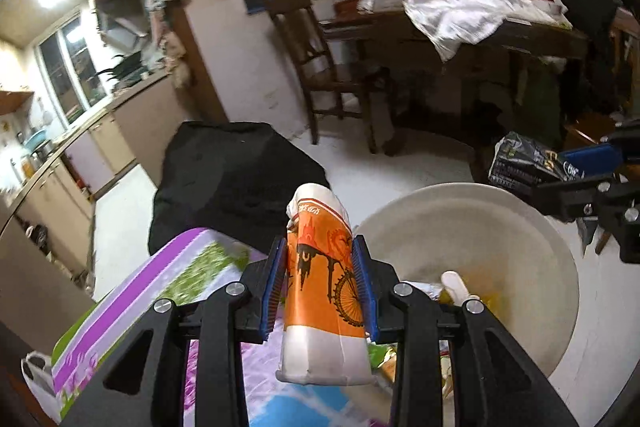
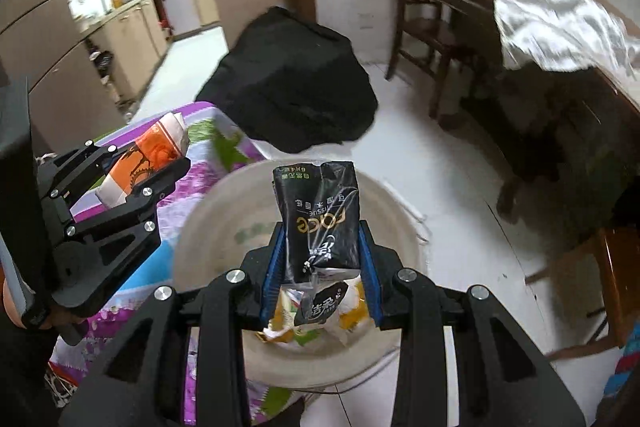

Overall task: Collect trash
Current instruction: 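Carry the orange paper cup and black tissue pack over the white bucket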

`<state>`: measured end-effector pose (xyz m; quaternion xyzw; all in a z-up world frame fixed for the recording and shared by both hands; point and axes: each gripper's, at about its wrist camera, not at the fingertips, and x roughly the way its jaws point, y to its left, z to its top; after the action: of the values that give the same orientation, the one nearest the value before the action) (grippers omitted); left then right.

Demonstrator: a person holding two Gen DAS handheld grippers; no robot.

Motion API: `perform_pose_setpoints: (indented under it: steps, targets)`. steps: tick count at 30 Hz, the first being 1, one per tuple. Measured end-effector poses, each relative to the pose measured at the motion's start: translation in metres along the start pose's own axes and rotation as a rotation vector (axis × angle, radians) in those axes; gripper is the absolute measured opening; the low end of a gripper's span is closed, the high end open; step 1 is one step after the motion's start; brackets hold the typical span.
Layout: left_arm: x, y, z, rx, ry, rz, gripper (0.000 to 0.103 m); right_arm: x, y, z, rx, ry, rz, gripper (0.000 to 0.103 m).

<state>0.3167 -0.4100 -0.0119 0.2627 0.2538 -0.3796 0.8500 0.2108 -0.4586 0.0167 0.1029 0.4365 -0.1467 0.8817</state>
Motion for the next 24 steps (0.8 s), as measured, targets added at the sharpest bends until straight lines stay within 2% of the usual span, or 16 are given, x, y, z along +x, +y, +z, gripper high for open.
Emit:
perform_pose_setpoints:
  steps: [10, 17, 24]
  targets:
    - [0.06, -0.05, 0.022, 0.117, 0.096, -0.108, 0.036, 0.015, -0.034, -0.002, 0.041, 0.11, -0.03, 0.033]
    - [0.087, -0.063, 0.016, 0.195, 0.162, -0.128, 0.036, 0.027, -0.028, -0.002, -0.011, 0.175, -0.038, 0.034]
    - [0.095, -0.056, -0.001, 0.234, 0.209, -0.149, 0.037, 0.032, -0.014, -0.006, -0.067, 0.21, -0.048, 0.034]
